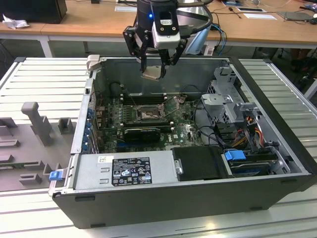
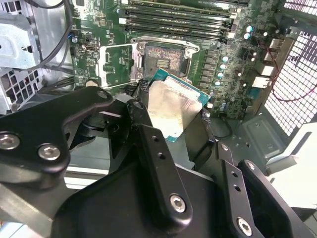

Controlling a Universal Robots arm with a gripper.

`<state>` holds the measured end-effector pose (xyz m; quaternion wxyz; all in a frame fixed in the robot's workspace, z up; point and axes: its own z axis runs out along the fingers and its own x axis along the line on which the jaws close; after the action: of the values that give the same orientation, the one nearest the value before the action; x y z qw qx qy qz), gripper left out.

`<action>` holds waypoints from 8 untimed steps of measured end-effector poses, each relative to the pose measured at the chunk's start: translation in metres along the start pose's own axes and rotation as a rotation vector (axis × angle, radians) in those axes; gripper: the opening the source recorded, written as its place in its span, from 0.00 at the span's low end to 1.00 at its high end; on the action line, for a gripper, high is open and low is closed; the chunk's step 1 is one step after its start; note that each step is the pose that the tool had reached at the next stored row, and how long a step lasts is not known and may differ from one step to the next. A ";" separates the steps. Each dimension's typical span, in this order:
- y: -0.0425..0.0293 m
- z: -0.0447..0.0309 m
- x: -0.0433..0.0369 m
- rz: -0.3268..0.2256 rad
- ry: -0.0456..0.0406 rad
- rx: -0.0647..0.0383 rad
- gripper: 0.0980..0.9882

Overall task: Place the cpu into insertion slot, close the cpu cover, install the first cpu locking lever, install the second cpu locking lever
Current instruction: 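Place the cpu into insertion slot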

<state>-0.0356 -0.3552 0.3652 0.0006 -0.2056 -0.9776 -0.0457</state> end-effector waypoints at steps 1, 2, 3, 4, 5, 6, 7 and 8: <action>0.0000 0.0001 0.0000 0.006 -0.0005 0.000 0.48; 0.0000 0.0001 0.0000 0.009 -0.0008 0.000 0.48; 0.0000 0.0001 0.0000 0.011 -0.0010 0.000 0.48; 0.0000 0.0001 0.0000 0.016 -0.0014 0.000 0.48; 0.0000 0.0002 0.0000 0.021 -0.0018 0.000 0.48; 0.0000 0.0002 0.0000 0.024 -0.0022 0.000 0.48; 0.0000 0.0002 0.0000 0.026 -0.0024 -0.001 0.48; 0.0000 0.0003 0.0000 0.030 -0.0027 -0.001 0.48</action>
<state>-0.0356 -0.3552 0.3649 -0.0001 -0.2205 -0.9743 -0.0458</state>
